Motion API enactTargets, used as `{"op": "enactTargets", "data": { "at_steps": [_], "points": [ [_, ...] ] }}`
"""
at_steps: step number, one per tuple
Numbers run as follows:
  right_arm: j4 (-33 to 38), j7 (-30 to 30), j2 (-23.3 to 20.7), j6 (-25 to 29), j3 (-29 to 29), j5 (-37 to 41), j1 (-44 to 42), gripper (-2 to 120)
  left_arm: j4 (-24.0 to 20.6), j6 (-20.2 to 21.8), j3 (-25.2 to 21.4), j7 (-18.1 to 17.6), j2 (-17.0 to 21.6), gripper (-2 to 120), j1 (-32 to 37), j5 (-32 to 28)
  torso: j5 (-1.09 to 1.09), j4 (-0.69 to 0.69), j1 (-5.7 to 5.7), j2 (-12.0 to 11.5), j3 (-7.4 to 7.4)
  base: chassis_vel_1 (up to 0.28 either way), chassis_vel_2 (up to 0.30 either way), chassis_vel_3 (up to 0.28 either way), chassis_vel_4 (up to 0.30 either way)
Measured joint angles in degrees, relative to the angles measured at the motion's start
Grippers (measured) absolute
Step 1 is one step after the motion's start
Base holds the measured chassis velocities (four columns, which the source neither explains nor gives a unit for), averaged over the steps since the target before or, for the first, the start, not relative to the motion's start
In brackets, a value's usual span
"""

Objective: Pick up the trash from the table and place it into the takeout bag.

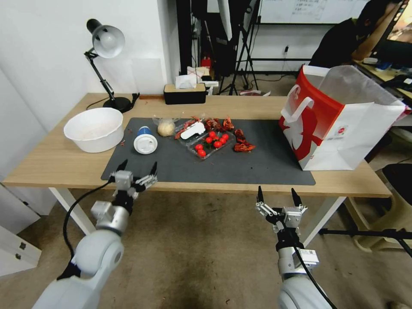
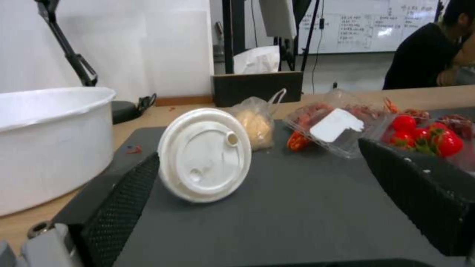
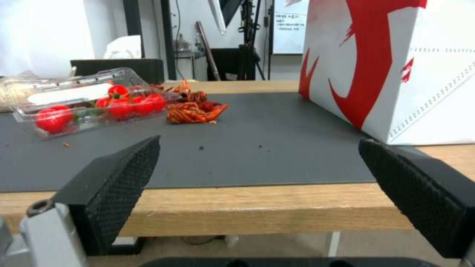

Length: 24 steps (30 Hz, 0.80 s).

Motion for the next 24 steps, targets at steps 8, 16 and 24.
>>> {"op": "enactTargets", "data": {
  "at_steps": [8,16,24],
  "points": [
    [0.01,0.00,0.07,-0.10,0.00,0.00,0.04,100,4.25,4.61,2.65,-1.87,1.39,100,-7.41,-6.83,0.00,0.01,0.00,0.00,0.00,0.000,0.000,0.000,0.000],
    [-0.20,0.00,0.08,-0.25,-0.04,0.00,0.42,100,9.86,5.52,3.63,-1.93,2.28,100,-12.51,-7.39,0.00,0.01,0.00,0.00,0.00,0.000,0.000,0.000,0.000],
    [-0.48,0.00,0.24,-0.36,-0.28,-0.02,0.71,100,13.09,6.14,4.70,-1.93,2.04,100,-16.04,-7.40,0.00,0.01,0.00,0.00,0.00,0.000,0.000,0.000,0.000]
  ]
}}
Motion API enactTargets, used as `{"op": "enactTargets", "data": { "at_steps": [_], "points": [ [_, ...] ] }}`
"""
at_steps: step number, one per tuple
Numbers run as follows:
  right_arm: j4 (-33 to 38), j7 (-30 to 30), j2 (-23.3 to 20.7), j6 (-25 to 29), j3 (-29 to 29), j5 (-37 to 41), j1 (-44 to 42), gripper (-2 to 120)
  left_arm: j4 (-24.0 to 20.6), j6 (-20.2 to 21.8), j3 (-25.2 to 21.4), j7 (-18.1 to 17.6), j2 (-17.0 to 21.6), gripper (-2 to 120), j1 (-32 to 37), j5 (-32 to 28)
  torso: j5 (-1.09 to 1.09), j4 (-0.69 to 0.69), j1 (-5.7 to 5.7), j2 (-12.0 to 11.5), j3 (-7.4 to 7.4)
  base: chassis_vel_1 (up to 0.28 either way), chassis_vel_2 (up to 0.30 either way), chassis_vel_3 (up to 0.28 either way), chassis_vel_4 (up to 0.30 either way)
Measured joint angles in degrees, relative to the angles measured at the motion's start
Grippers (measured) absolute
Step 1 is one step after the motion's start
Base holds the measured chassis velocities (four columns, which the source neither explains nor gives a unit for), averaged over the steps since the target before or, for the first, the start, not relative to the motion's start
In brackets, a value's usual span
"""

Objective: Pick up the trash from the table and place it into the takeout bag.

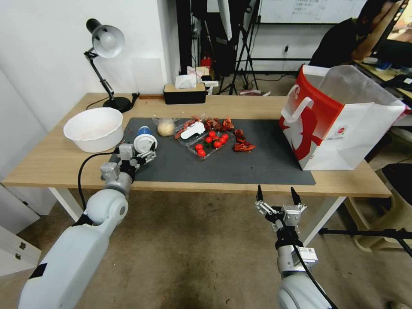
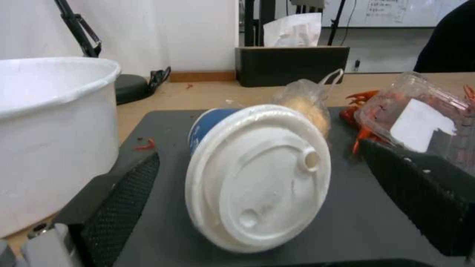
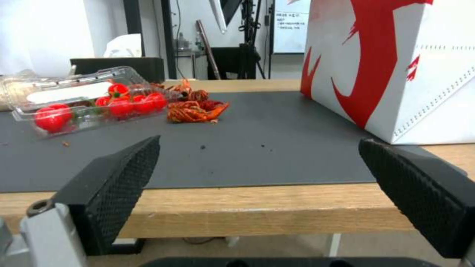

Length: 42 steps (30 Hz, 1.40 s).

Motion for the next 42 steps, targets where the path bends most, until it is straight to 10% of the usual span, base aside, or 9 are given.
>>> {"op": "enactTargets", "data": {
  "at_steps": [29,42],
  "points": [
    [-0.18,-0.02,0.22,0.05,0.06,-0.16,-0.12,100,6.21,2.58,2.45,-0.25,-1.75,100,-5.53,1.34,0.01,0.00,0.00,0.00,-0.01,0.000,0.000,0.000,0.000],
    [-0.59,-0.02,0.28,0.13,0.18,-0.18,-0.08,100,6.37,4.44,2.71,-0.66,-1.97,79,-5.89,1.67,0.01,0.00,0.00,0.00,-0.01,0.000,0.000,0.000,0.000]
  ]
}}
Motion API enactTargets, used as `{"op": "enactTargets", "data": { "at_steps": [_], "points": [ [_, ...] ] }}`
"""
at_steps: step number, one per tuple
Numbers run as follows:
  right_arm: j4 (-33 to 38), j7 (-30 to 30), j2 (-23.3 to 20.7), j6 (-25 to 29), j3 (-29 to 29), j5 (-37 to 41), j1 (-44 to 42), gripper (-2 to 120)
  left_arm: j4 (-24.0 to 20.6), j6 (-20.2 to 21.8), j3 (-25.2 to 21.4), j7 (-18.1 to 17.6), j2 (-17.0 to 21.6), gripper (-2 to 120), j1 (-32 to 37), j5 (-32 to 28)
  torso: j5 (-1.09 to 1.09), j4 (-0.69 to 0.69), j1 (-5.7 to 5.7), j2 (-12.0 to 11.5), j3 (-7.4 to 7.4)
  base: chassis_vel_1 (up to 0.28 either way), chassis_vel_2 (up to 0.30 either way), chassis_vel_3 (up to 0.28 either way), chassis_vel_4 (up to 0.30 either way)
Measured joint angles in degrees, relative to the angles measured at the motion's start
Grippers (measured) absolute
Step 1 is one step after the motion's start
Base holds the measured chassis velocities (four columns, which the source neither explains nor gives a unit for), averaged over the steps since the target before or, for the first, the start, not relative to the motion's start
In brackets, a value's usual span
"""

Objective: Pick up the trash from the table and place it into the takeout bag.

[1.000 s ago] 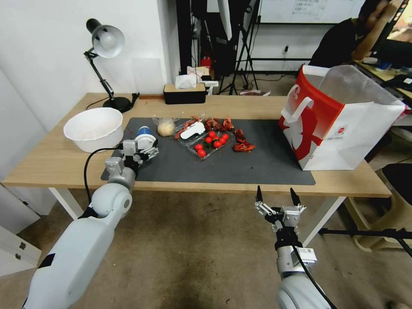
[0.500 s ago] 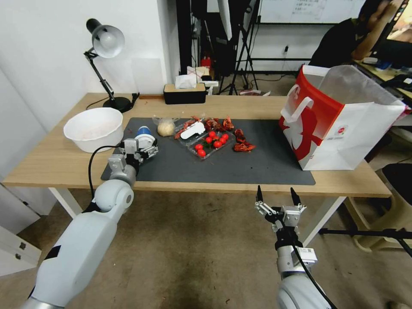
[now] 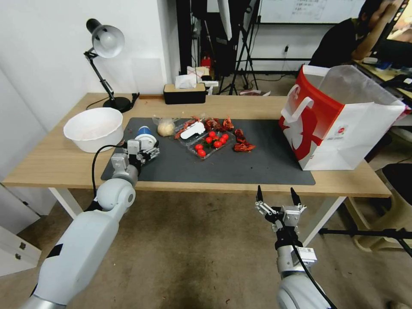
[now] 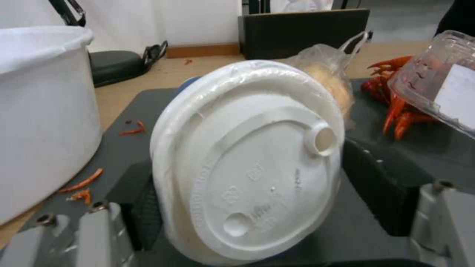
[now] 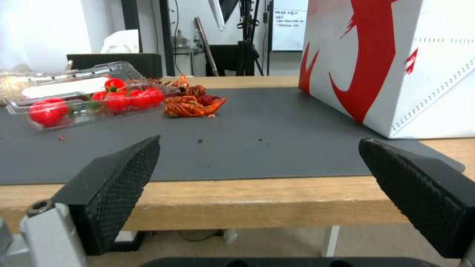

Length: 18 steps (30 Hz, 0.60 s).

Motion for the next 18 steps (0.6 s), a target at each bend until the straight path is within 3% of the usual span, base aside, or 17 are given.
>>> {"op": "enactTargets", "data": {
  "at_steps": [2,6,13,18],
  "points": [
    [-0.10,0.00,0.07,0.03,-0.02,-0.02,-0.01,100,0.06,-0.05,0.00,-0.02,0.07,70,-0.25,0.08,0.00,0.00,0.00,0.00,0.00,0.000,0.000,0.000,0.000],
    [-0.13,0.00,0.10,0.05,-0.02,-0.03,0.12,100,0.11,-0.07,0.05,-0.03,0.14,65,-0.34,0.15,0.00,0.00,0.00,0.00,0.00,0.000,0.000,0.000,0.000],
    [-0.14,0.01,0.11,0.08,-0.02,-0.04,-0.04,100,-0.14,-0.59,0.16,0.24,0.27,65,-0.20,0.55,-0.01,0.00,0.00,0.00,0.00,0.000,0.000,0.000,0.000],
    [-0.14,0.02,0.26,0.10,-0.05,-0.11,0.02,100,-0.92,-3.56,1.16,2.74,1.03,65,-0.93,1.01,0.00,0.00,0.00,0.00,0.00,0.000,0.000,0.000,0.000]
  ]
}}
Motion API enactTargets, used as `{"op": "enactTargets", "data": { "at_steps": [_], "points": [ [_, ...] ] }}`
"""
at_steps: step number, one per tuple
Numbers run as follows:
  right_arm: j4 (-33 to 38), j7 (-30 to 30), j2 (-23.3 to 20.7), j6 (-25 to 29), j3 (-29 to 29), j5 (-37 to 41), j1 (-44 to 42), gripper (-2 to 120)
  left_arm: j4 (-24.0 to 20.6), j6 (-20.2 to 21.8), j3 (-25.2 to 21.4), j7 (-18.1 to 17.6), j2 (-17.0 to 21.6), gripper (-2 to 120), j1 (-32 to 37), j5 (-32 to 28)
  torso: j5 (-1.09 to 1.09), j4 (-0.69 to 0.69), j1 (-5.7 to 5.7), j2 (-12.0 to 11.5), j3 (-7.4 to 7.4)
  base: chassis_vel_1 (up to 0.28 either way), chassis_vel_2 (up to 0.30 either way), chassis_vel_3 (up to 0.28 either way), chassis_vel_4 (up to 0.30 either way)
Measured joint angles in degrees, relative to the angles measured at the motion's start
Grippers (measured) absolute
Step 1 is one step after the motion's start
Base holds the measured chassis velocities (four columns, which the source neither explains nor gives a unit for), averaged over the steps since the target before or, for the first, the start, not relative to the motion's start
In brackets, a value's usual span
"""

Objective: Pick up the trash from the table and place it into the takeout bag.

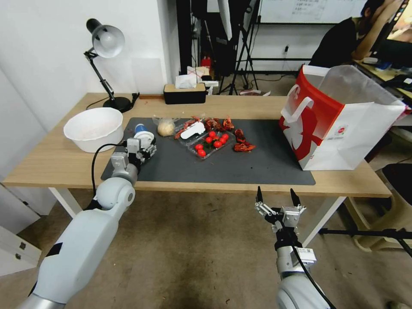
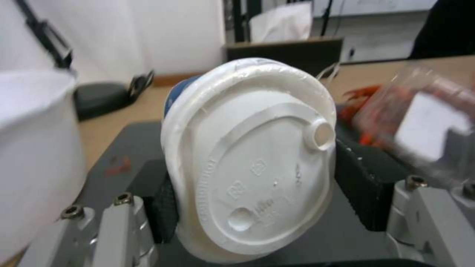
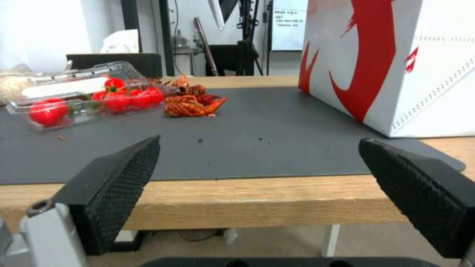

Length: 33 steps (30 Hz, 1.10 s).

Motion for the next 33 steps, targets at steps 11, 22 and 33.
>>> {"op": "enactTargets", "data": {
  "at_steps": [11,22,33],
  "points": [
    [0.36,0.07,-0.04,0.04,0.50,-0.12,-0.43,100,0.86,-5.13,8.82,6.12,2.53,65,-9.14,-6.41,-0.01,0.00,0.00,0.00,0.00,0.000,0.000,0.000,0.000],
    [0.72,0.09,0.33,0.08,1.50,-0.13,-1.16,100,4.22,-7.22,23.34,8.49,2.78,65,-25.02,-13.03,0.01,0.00,0.00,0.00,0.01,0.000,0.000,0.000,0.000],
    [0.73,0.11,0.59,0.12,1.84,-0.14,-1.19,100,7.23,-6.59,31.60,8.42,-1.76,65,-35.09,-16.07,0.01,0.00,-0.01,0.00,0.01,0.000,0.000,0.000,0.000]
  ]
}}
